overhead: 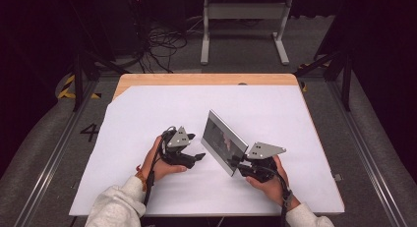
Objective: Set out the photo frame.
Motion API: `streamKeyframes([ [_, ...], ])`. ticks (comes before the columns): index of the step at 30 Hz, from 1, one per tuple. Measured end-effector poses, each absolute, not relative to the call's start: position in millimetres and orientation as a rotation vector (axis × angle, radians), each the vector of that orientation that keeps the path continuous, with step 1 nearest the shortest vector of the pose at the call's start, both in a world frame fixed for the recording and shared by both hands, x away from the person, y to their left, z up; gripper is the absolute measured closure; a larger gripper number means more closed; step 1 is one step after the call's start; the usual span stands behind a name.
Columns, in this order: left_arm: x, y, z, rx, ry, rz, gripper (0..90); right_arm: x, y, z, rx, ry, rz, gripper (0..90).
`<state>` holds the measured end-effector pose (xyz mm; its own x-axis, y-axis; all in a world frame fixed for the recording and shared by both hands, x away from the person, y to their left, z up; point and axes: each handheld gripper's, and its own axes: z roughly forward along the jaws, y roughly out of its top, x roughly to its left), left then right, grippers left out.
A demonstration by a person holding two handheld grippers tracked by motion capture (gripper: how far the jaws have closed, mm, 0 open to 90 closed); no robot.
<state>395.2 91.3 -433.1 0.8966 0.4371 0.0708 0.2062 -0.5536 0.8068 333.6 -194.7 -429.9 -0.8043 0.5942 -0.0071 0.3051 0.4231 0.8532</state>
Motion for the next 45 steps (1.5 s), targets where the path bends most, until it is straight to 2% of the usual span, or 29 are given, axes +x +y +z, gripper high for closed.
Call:
streamKeyframes([
  [5,405.1,84.6,-437.1,2.177,0.446,0.303,21.8,329.7,-194.7,-431.0,0.781,2.367,1.301,69.1],
  [10,414.1,84.5,-438.5,2.161,0.452,0.272,19.1,326.0,-198.9,-430.4,0.777,2.369,1.306,75.6],
  [28,433.3,65.2,-449.3,2.188,0.408,0.159,15.3,320.9,-201.3,-432.7,0.783,2.334,1.289,77.7],
  [34,431.4,61.3,-448.5,2.205,0.376,0.157,16.4,320.3,-201.8,-433.2,0.781,2.33,1.29,77.7],
  [41,432.1,68.9,-447.2,2.198,0.394,0.14,26.8,320.7,-202.9,-433.5,0.78,2.332,1.281,78.2],
  [45,431.1,71.5,-446.3,2.201,0.395,0.135,29.8,321.3,-204.0,-433.5,0.782,2.334,1.281,78.3],
])
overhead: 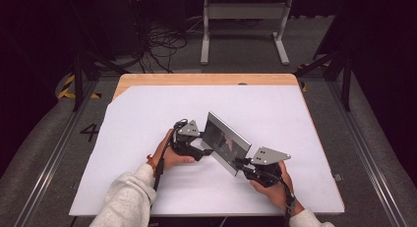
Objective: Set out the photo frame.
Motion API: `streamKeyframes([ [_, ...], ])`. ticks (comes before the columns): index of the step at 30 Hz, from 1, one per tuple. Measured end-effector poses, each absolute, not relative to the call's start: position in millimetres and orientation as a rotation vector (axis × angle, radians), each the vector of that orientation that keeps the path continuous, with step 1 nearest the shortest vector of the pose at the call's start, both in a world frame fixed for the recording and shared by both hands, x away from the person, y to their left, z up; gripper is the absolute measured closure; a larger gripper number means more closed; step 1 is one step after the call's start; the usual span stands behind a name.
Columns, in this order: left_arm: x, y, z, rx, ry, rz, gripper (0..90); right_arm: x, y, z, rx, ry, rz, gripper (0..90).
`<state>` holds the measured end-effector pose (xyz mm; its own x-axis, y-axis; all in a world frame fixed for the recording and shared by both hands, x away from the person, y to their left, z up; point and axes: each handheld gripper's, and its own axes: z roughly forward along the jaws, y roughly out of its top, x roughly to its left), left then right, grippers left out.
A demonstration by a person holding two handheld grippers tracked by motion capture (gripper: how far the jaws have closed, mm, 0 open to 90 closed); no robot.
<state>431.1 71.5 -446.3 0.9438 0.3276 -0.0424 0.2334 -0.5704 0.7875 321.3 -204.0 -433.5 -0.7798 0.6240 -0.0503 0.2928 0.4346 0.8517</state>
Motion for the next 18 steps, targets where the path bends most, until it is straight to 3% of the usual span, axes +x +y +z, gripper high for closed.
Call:
streamKeyframes([
  [18,409.6,81.8,-441.6,2.265,0.382,0.171,35.6,325.7,-210.2,-433.4,0.826,2.325,1.274,75.3],
])
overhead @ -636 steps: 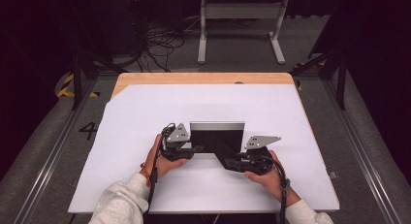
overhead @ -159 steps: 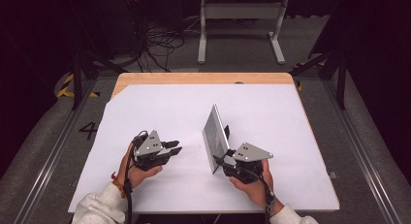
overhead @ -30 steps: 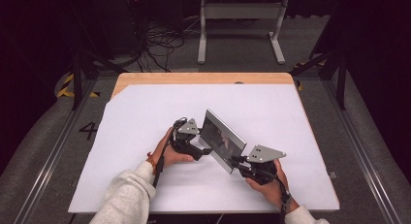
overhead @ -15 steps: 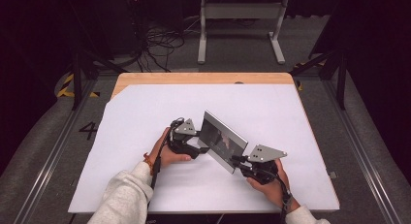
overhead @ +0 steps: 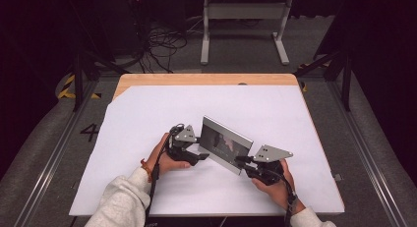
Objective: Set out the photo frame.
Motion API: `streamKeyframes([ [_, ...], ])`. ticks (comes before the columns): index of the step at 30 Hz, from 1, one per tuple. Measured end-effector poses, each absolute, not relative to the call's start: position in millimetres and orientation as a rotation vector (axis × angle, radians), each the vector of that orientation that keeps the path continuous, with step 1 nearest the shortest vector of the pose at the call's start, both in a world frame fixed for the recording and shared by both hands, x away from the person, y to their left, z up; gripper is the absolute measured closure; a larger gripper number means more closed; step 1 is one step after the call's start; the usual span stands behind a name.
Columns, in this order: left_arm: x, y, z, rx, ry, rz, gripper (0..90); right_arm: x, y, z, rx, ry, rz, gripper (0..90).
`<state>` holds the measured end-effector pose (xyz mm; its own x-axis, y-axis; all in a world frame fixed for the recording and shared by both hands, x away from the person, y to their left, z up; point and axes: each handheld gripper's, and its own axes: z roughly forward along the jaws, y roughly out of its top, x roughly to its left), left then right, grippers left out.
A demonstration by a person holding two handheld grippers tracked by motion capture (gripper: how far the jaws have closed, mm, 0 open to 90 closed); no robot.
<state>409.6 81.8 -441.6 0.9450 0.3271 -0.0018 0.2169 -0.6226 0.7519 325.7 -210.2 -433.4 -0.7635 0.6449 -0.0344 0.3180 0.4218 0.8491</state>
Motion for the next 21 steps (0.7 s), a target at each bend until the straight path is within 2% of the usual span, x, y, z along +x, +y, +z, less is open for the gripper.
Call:
streamKeyframes([
  [8,399.1,85.1,-439.1,2.299,0.349,0.17,34.8,326.2,-214.2,-433.4,0.844,2.319,1.268,72.7],
  [13,397.1,85.5,-434.5,2.258,0.334,0.195,29.4,324.0,-217.6,-432.7,0.854,2.33,1.237,70.7],
  [21,399.0,81.1,-430.8,2.197,0.363,0.233,26.1,314.9,-231.0,-423.8,0.849,2.302,1.255,77.8],
])
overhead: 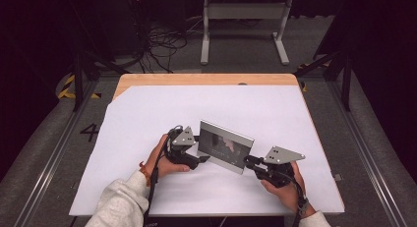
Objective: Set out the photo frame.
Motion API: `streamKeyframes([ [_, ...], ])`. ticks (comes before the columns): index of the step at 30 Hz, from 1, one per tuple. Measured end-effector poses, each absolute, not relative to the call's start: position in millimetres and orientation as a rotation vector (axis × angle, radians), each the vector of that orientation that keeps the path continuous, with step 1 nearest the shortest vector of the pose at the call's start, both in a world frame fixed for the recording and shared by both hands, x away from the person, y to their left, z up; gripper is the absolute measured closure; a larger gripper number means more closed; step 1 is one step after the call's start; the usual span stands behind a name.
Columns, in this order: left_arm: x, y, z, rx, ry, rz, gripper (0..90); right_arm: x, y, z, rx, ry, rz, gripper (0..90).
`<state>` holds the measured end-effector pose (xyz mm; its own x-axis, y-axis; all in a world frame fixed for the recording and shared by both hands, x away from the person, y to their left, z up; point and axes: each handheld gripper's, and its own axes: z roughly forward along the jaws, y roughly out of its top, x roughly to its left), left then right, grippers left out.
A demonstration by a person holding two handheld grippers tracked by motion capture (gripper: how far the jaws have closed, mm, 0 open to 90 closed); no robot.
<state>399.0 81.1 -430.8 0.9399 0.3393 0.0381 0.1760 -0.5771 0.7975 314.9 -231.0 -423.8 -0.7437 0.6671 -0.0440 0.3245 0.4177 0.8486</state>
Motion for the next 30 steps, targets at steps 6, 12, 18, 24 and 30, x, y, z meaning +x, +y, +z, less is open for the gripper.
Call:
streamKeyframes([
  [6,398.6,76.6,-430.0,2.187,0.367,0.254,30.6,313.8,-227.7,-422.6,0.828,2.302,1.238,81.0],
  [12,400.9,84.5,-429.8,2.166,0.403,0.241,47.9,315.6,-228.8,-423.7,0.844,2.292,1.25,81.3],
  [18,398.3,93.0,-429.2,2.167,0.415,0.238,63.5,318.8,-228.9,-425.5,0.858,2.281,1.268,81.3],
  [24,391.2,97.4,-429.6,2.184,0.424,0.255,66.5,325.3,-226.6,-426.7,0.869,2.271,1.272,79.9],
  [30,386.4,101.7,-429.2,2.193,0.419,0.262,70.0,329.9,-225.0,-427.5,0.878,2.266,1.281,78.7],
])
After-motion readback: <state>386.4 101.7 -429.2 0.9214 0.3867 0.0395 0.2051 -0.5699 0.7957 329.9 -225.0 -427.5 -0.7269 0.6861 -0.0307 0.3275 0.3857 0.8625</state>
